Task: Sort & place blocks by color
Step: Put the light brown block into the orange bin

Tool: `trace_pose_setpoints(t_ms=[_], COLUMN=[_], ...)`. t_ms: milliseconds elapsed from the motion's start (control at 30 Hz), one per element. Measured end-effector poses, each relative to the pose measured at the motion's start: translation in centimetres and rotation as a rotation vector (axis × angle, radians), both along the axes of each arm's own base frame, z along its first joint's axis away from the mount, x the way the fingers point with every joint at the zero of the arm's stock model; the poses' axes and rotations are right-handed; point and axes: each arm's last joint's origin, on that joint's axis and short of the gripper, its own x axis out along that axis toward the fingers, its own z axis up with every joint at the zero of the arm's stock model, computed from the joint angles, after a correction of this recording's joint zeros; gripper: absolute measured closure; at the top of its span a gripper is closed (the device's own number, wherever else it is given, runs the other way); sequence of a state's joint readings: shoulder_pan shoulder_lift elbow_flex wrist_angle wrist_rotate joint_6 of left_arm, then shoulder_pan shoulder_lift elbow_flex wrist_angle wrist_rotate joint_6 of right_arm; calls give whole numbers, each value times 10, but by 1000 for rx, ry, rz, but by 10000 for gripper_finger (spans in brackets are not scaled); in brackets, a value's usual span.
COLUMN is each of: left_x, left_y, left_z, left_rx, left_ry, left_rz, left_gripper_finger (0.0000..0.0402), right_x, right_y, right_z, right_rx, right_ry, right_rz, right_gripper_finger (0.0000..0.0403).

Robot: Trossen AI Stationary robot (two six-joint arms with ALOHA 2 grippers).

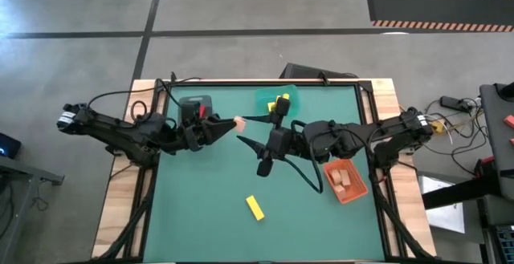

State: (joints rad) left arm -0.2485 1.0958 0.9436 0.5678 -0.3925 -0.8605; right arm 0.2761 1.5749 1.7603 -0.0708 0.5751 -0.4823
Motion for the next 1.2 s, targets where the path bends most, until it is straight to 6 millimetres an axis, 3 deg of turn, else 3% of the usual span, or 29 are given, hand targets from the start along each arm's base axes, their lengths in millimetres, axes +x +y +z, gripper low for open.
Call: trace_pose_setpoints(t_ms=[267, 633, 867, 1200], left_x=[0, 0, 0, 1], left_y=[-1, -1, -1, -1], left_z=[0, 0, 0, -2], left_rx=[7, 6, 3, 44], left_ry=[-2, -2, -2, 16], left_rz=[-18, -19, -20, -6], left_gripper_finger=[279, 279, 277, 227], right_x=[0, 0, 1, 1], right_y=[0, -1, -1, -2], right_z=[0, 0, -1, -1], right_rx=[-1, -24, -33, 7], right_ry=[1, 10, 14, 5], right_rz=[6, 2, 1, -5], right_gripper_finger=[200, 265, 274, 276])
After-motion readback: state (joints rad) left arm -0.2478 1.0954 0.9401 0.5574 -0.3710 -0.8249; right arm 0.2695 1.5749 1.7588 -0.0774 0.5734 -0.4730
